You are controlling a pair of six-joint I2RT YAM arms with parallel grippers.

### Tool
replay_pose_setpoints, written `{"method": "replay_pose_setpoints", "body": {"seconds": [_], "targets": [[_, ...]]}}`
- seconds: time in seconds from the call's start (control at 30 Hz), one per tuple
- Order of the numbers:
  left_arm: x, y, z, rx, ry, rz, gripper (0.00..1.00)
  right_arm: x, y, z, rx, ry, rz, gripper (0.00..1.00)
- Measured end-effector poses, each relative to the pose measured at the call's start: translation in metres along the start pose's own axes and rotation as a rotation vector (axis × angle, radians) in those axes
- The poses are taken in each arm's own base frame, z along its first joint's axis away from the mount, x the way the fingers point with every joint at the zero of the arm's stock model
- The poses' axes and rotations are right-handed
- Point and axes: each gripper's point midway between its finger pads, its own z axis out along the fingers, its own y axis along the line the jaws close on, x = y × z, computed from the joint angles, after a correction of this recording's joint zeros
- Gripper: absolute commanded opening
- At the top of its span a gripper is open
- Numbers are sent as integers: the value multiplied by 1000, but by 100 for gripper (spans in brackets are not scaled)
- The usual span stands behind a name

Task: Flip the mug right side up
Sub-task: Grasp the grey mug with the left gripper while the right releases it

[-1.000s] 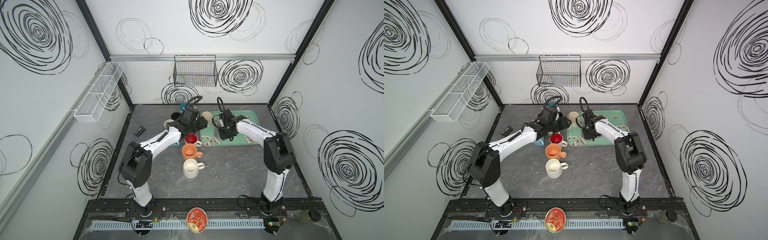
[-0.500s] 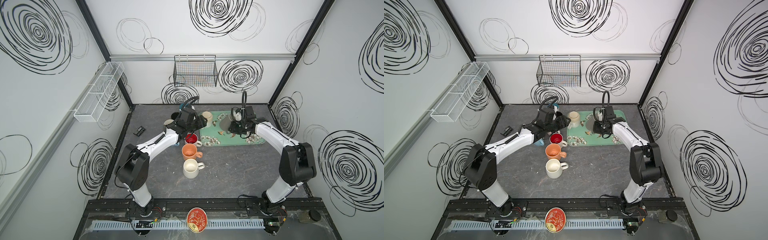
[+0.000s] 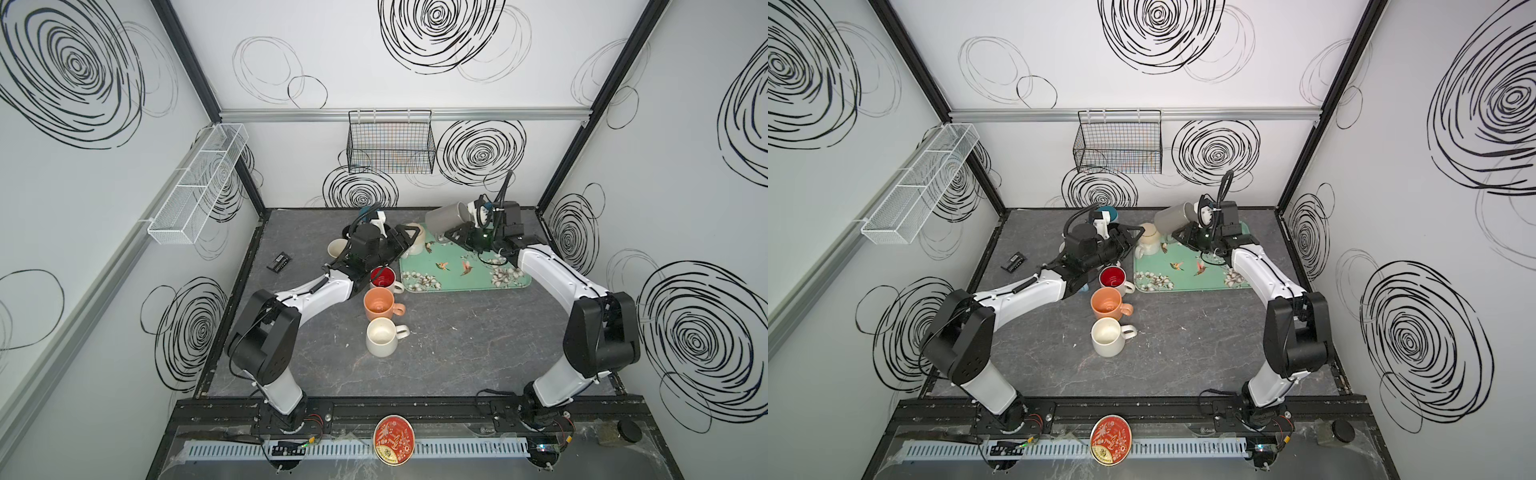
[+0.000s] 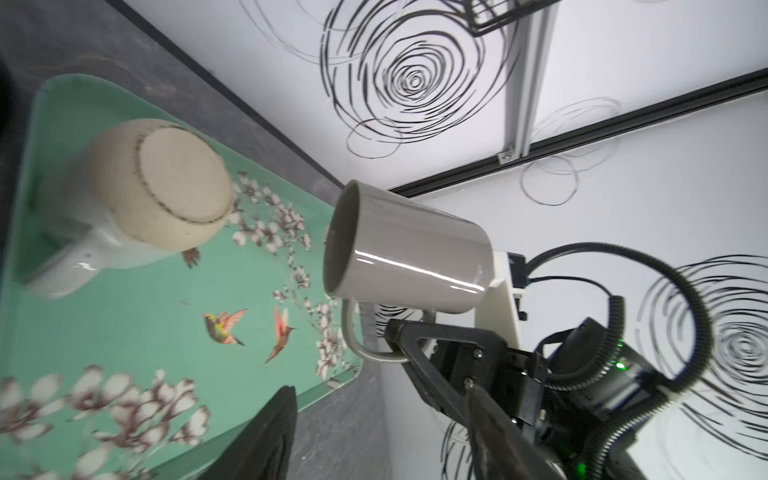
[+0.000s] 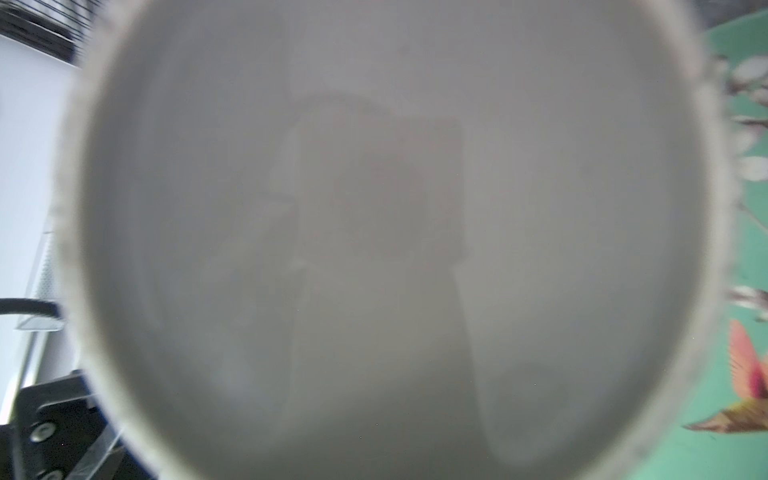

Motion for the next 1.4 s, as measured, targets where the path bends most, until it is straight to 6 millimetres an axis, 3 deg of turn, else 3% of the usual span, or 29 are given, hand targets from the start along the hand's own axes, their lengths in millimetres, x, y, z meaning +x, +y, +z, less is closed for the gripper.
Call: {"method": "replay_pose_setpoints", "body": {"seconds": [0.27, 0.5, 0.67, 0.93, 1.17, 1.27, 1.4], "targets": [[-9, -17, 2, 89, -12, -48, 64, -12, 53, -2, -209, -23, -33, 0], [-9, -18, 2, 96, -5, -60, 61, -2, 97, 1, -329, 9, -83, 0], [-14, -27, 1, 134, -21, -72, 52, 6, 122, 3, -385, 35, -111, 0], [-22, -39, -4, 192, -22, -70, 34, 8, 131, 7, -415, 32, -122, 0], [-27, -52, -8, 246, -4, -76, 2, 4, 132, 7, -424, 23, -117, 0], [-27, -54, -9, 255, 1, -83, 0, 4, 133, 7, -430, 25, -110, 1], [-29, -55, -10, 262, 0, -92, 0, 2, 135, 8, -437, 31, -105, 19]]}}
